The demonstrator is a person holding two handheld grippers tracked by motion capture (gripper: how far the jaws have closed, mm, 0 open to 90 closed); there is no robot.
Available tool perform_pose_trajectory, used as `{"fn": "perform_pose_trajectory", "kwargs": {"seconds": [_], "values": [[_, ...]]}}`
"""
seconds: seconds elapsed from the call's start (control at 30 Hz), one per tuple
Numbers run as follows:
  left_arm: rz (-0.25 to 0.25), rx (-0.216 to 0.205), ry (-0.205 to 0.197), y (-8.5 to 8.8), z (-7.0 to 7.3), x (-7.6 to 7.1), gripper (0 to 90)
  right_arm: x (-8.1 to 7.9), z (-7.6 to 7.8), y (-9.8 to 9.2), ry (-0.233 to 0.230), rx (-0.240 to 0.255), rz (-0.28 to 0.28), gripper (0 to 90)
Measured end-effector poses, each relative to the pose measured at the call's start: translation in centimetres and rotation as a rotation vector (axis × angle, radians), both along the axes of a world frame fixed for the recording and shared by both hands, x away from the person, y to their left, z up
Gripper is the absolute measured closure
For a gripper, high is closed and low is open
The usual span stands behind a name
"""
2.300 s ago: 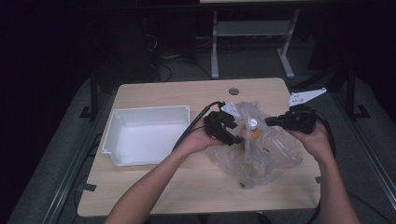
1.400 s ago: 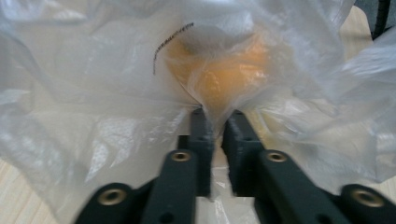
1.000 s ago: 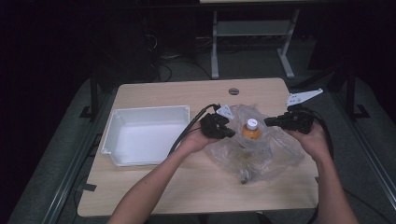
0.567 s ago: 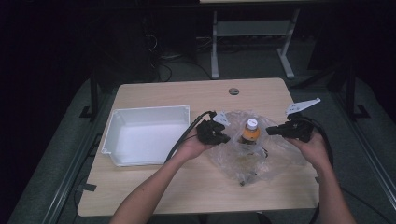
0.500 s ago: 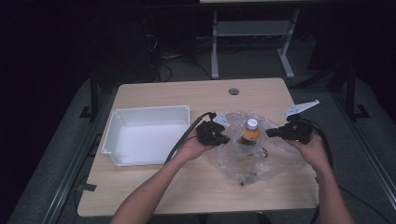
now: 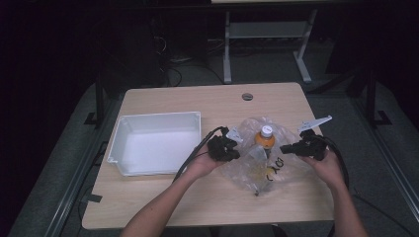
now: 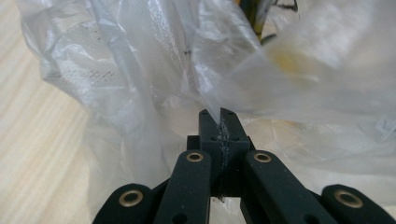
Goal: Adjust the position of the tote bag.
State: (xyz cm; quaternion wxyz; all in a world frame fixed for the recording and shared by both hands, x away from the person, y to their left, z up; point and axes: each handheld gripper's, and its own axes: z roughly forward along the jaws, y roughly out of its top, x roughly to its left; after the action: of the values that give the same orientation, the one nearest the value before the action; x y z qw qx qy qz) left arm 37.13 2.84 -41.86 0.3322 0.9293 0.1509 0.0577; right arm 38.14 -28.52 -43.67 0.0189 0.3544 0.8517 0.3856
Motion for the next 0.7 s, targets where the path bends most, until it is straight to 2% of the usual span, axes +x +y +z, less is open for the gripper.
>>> {"fn": "perform_pose_trajectory", "kwargs": {"seconds": [0.07,0.2,0.27,0.3,0.5,0.67,0.7], "values": [[-0.006,0.022,-0.008,-0.1,-0.2,-0.3,90.0,-0.1,-0.5,-0.1,0.013,-0.009,-0.004,89.9],[0.009,0.027,0.007,-0.2,-0.5,-0.7,90.0,-0.3,-1.0,-0.2,0.022,-0.02,-0.015,89.9],[0.005,0.048,0.0,-0.2,-0.6,-0.9,90.0,-0.4,-1.2,-0.3,0.026,-0.021,-0.02,89.9],[0.014,0.034,0.02,-0.3,-0.8,-1.1,90.0,-0.5,-1.3,-0.3,0.025,-0.019,-0.02,89.9],[0.001,0.052,0.003,-0.6,-1.0,-1.7,90.0,-0.6,-1.5,-0.6,0.039,-0.024,-0.035,89.9],[0.019,0.039,0.026,-0.2,-1.4,-1.7,90.0,-0.8,-1.4,-0.7,0.03,-0.03,-0.034,89.9],[0.032,0.02,0.034,0.0,-1.5,-1.7,90.0,-0.8,-1.4,-0.7,0.03,-0.032,-0.033,89.9]]}}
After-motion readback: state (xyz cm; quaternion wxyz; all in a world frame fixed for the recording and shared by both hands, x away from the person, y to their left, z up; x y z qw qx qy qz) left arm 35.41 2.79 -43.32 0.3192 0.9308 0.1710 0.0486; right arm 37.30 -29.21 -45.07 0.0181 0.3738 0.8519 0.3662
